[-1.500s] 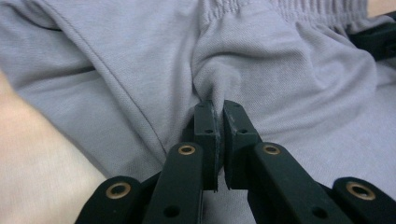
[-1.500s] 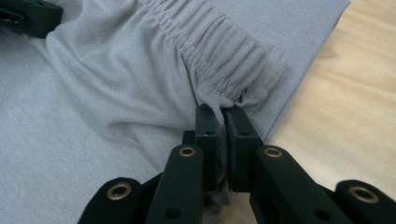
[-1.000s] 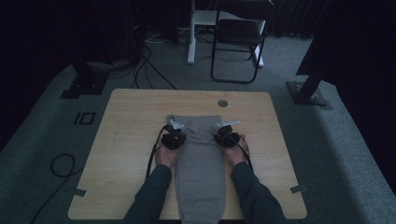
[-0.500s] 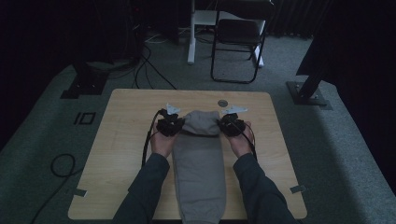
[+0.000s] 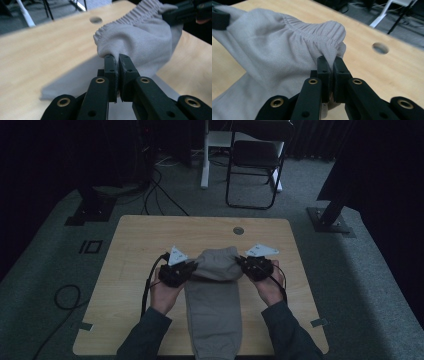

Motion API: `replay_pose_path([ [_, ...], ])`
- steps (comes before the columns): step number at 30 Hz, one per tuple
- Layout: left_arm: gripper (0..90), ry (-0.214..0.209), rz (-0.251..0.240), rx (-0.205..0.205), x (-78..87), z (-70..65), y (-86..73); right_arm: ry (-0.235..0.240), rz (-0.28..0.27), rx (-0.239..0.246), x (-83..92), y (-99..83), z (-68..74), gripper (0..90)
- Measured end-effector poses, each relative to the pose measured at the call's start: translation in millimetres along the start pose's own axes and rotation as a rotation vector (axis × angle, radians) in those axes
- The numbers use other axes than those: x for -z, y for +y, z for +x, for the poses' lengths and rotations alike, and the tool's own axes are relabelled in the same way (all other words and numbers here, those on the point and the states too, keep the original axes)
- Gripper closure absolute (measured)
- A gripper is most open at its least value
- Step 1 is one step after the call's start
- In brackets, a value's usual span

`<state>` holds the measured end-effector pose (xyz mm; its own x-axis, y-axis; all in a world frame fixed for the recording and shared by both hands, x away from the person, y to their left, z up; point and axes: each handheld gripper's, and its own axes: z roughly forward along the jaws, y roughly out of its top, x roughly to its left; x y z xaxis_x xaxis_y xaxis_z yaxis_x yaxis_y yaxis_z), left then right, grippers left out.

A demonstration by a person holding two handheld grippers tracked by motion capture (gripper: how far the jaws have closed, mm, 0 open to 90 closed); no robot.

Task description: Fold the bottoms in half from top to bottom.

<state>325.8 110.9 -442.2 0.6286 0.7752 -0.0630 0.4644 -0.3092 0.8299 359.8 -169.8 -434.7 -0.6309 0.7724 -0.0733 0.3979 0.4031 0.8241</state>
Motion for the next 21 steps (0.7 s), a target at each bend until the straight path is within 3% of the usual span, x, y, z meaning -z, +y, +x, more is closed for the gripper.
replay_pose_path([
  [7, 86.2, -0.035, 0.086, 0.043, -10.8, -15.5, -53.6, 0.052, 0.073, 0.006, -1.4, -36.8, 18.5, 86.4],
  [12, 86.1, -0.044, 0.166, 0.091, -25.9, -14.1, -87.8, 0.088, 0.164, 0.015, -14.6, -73.7, 34.9, 86.4],
  [17, 85.9, -0.049, 0.210, 0.090, -36.3, -12.9, -100.7, 0.106, 0.228, -0.004, -26.7, -99.4, 42.0, 86.0],
  [21, 86.0, -0.027, 0.206, 0.071, -40.6, -14.2, -99.0, 0.101, 0.251, 0.007, -32.4, -102.3, 42.7, 85.9],
])
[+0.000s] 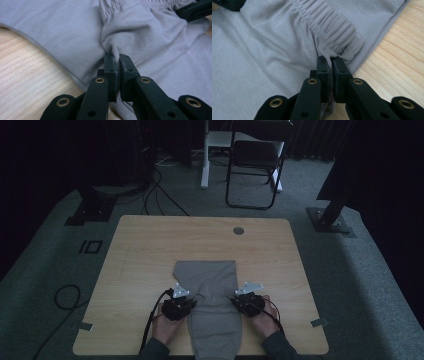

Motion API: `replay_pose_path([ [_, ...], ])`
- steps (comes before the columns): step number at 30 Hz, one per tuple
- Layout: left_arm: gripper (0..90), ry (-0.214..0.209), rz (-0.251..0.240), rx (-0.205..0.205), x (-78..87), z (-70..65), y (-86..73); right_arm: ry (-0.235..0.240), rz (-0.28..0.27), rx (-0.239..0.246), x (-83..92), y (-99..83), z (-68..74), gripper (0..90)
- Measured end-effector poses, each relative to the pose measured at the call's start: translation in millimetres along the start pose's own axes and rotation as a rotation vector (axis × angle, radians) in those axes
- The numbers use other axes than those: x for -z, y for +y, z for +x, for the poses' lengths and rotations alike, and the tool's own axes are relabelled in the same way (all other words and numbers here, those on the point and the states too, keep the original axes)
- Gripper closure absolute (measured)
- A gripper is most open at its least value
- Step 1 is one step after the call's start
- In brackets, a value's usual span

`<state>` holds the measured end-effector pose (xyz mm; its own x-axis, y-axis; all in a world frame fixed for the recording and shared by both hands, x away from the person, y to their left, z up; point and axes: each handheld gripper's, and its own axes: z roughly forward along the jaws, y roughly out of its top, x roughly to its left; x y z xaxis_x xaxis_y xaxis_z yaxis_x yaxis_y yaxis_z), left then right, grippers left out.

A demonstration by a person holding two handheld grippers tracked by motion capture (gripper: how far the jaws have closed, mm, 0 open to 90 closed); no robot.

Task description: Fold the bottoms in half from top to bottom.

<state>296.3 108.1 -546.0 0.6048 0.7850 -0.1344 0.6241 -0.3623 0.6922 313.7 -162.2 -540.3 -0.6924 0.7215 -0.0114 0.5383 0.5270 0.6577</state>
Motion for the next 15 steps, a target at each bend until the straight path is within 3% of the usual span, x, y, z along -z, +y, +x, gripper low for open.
replay_pose_path([
  [3, 86.0, 0.019, 0.000, 0.001, -3.7, 3.6, 4.7, -0.003, -0.006, -0.011, -4.4, 3.5, -3.8, 85.9],
  [8, 85.9, 0.033, 0.000, 0.012, -12.1, 20.7, 16.9, -0.018, -0.022, -0.022, -15.8, 14.2, -11.1, 86.0],
  [15, 85.9, 0.087, -0.021, 0.028, -26.7, 45.9, 35.5, -0.040, -0.023, -0.030, -37.3, 38.6, -25.5, 86.0],
])
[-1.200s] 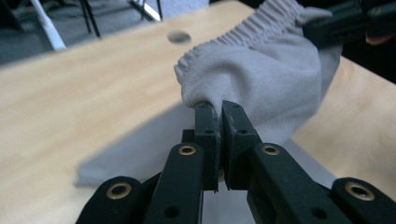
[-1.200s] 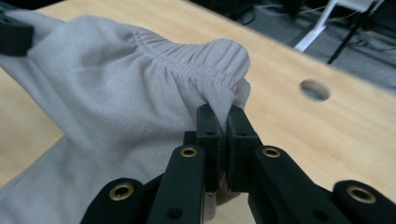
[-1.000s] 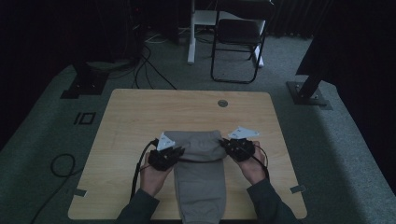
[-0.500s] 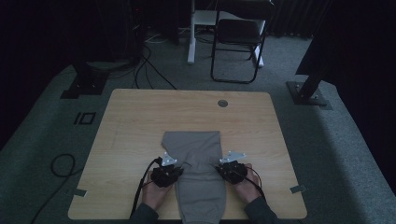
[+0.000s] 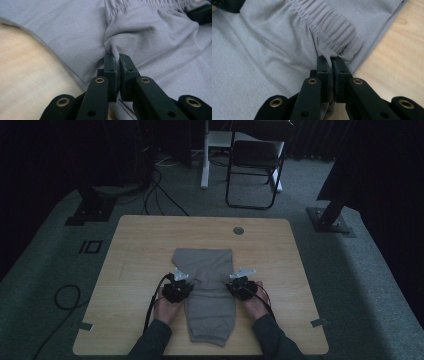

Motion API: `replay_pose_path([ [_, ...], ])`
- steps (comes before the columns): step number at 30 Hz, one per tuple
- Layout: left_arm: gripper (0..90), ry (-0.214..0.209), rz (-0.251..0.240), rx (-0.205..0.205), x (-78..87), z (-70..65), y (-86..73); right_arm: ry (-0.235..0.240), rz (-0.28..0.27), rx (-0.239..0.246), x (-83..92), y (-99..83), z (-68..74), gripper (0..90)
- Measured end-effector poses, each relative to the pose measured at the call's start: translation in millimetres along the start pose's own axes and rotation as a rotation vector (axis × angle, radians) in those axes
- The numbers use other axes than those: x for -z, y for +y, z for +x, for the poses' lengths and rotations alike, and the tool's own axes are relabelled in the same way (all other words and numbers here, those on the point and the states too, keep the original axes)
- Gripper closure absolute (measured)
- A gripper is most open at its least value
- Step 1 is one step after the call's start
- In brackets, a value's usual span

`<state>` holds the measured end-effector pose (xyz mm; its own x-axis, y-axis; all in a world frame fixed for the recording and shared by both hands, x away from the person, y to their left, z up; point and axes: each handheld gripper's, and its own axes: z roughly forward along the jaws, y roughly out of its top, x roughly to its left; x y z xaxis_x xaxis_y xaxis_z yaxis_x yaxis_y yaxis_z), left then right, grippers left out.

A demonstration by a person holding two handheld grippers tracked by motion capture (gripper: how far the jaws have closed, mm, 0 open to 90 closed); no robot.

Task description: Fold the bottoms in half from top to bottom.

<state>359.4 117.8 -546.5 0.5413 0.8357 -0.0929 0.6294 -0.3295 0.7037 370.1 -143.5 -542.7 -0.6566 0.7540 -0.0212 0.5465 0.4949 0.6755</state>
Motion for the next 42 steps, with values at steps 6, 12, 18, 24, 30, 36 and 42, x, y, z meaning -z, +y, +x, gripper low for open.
replay_pose_path([
  [6, 85.9, 0.058, 0.000, 0.039, -15.1, 15.7, 18.9, -0.013, -0.003, -0.048, -21.0, 22.4, -14.2, 85.8],
  [12, 86.3, 0.092, 0.019, 0.061, -23.7, 23.8, 35.3, 0.008, 0.014, -0.086, -34.3, 40.3, -30.9, 86.0],
  [18, 86.5, 0.063, -0.080, 0.064, 9.0, 21.0, 56.0, 0.039, -0.070, -0.131, -7.1, 57.9, -41.0, 86.2],
  [24, 86.4, 0.019, -0.210, 0.019, 61.5, 3.1, 70.7, 0.033, -0.174, -0.080, 43.9, 68.9, -37.7, 86.1],
  [30, 86.3, -0.037, -0.179, 0.008, 77.6, -11.2, 43.0, 0.058, -0.204, -0.003, 75.4, 56.2, -19.9, 86.1],
  [36, 85.8, -0.078, -0.041, 0.037, 56.2, -15.8, -7.0, 0.093, -0.070, 0.067, 53.6, 14.4, 5.9, 85.4],
  [42, 85.4, -0.067, 0.041, 0.054, 34.0, -17.3, -31.9, 0.123, 0.015, 0.043, 28.6, -10.9, 13.6, 85.2],
])
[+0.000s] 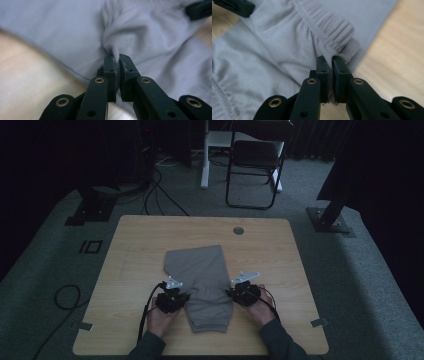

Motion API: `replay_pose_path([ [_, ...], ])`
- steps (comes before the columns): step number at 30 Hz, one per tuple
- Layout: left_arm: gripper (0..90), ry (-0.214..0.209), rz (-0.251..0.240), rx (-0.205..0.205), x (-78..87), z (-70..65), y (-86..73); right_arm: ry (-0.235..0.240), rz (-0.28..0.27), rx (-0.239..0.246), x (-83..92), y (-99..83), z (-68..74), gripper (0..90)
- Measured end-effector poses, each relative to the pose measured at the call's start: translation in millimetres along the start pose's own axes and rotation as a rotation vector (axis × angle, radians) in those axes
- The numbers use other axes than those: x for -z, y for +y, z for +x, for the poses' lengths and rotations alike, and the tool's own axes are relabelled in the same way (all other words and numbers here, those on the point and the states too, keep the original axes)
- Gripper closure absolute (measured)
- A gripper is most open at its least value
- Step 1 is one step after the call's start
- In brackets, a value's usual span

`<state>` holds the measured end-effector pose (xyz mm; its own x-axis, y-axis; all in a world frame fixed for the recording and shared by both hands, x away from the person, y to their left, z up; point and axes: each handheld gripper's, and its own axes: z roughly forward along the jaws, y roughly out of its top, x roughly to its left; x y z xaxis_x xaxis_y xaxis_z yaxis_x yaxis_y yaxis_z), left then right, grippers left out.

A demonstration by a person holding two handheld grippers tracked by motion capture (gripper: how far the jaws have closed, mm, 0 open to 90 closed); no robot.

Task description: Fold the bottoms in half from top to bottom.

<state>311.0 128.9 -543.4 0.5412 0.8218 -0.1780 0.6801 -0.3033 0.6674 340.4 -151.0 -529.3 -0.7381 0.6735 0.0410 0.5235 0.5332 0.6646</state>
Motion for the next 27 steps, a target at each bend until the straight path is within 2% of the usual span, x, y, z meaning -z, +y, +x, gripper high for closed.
replay_pose_path([
  [2, 85.6, -0.006, -0.002, 0.012, -1.2, 3.7, 1.6, -0.004, 0.013, -0.005, -5.1, -3.2, 1.1, 85.0],
  [4, 85.5, 0.020, -0.007, -0.002, -4.1, 6.9, 5.6, -0.001, 0.013, -0.013, -9.1, -4.2, 0.4, 84.9],
  [6, 85.5, 0.035, -0.018, 0.009, -8.8, 12.5, 11.2, -0.008, 0.005, -0.026, -12.1, -2.1, -1.0, 84.8],
  [10, 85.2, 0.071, -0.035, 0.019, -21.1, 24.1, 26.6, -0.053, -0.022, -0.051, -21.9, 5.5, -6.3, 84.7],
  [13, 81.9, 0.070, -0.004, 0.037, -24.9, 30.5, 39.4, -0.073, -0.029, -0.082, -28.8, 12.7, -13.8, 83.5],
  [14, 78.3, 0.060, 0.000, 0.040, -23.4, 31.3, 42.6, -0.070, -0.020, -0.091, -29.5, 15.1, -15.8, 79.7],
  [16, 71.8, 0.031, -0.025, 0.030, -15.2, 31.9, 47.7, -0.067, -0.006, -0.088, -27.2, 19.3, -18.2, 69.7],
  [18, 71.0, 0.031, -0.025, 0.030, -15.2, 31.9, 47.7, -0.068, -0.016, -0.082, -23.5, 20.7, -18.9, 69.7],
  [19, 70.2, 0.032, -0.073, 0.026, -1.9, 35.9, 58.4, -0.054, -0.056, -0.084, -13.6, 23.4, -22.2, 65.0],
  [22, 70.5, 0.056, -0.062, 0.045, -3.9, 42.2, 70.8, -0.057, -0.103, -0.112, -4.0, 29.0, -30.2, 63.6],
  [24, 72.8, 0.066, -0.046, 0.047, -9.5, 44.4, 76.9, -0.068, -0.112, -0.122, -2.6, 31.1, -33.2, 63.9],
  [25, 77.8, 0.071, -0.041, 0.044, -12.4, 45.1, 78.9, -0.099, -0.118, -0.135, -3.0, 34.9, -38.0, 66.5],
  [27, 82.2, 0.080, -0.024, 0.037, -21.9, 46.4, 83.6, -0.112, -0.116, -0.153, -6.2, 37.9, -44.0, 71.8],
])
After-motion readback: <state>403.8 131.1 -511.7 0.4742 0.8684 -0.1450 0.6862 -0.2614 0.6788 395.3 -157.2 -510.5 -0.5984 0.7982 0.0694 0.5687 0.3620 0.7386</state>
